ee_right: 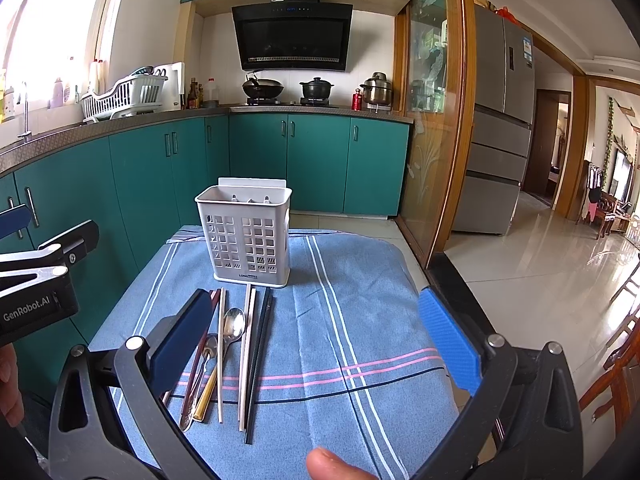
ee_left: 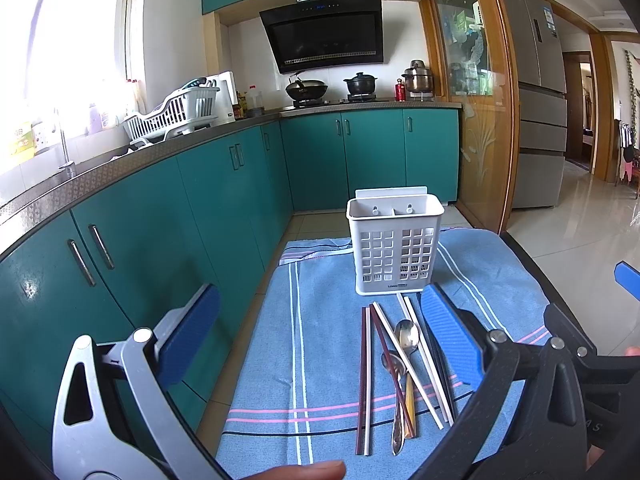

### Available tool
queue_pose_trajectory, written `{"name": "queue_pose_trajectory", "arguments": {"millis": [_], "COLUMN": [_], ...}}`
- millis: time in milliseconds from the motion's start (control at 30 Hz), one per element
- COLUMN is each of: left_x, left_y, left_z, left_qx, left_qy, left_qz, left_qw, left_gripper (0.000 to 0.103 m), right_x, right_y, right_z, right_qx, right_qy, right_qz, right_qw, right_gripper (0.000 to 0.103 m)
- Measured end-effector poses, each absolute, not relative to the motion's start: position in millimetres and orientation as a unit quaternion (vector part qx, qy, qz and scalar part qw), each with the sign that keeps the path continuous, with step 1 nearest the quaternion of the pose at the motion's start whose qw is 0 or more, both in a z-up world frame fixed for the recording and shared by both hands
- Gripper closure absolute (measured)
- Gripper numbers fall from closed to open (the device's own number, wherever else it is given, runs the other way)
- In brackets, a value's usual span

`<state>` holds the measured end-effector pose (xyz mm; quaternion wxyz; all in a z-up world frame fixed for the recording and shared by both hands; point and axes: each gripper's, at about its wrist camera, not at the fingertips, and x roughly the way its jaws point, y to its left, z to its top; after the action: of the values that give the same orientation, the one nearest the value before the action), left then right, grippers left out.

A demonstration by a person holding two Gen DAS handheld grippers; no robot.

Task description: Organize utensils

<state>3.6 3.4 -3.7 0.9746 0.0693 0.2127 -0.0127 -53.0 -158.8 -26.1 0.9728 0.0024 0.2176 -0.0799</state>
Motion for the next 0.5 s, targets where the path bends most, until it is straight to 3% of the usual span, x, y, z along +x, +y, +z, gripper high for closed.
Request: {"name": "queue_pose_trajectory", "arguments": {"millis": [500], "left_x": [3.7], "left_y": [3.5], "left_z": [-4.3], "left_qx": [0.069], "left_qy": [0.213], "left_qz": [-0.013], "left_qw": [0.975], "left_gripper": [0.003], "right_x": [-52.3], "right_y": [-159.2], "right_z": [-28.1], "right_qx": [0.002], "right_qy": [0.218], "right_qz": [-0.08], "right_qw": [0.973], "right_gripper": [0.003]}}
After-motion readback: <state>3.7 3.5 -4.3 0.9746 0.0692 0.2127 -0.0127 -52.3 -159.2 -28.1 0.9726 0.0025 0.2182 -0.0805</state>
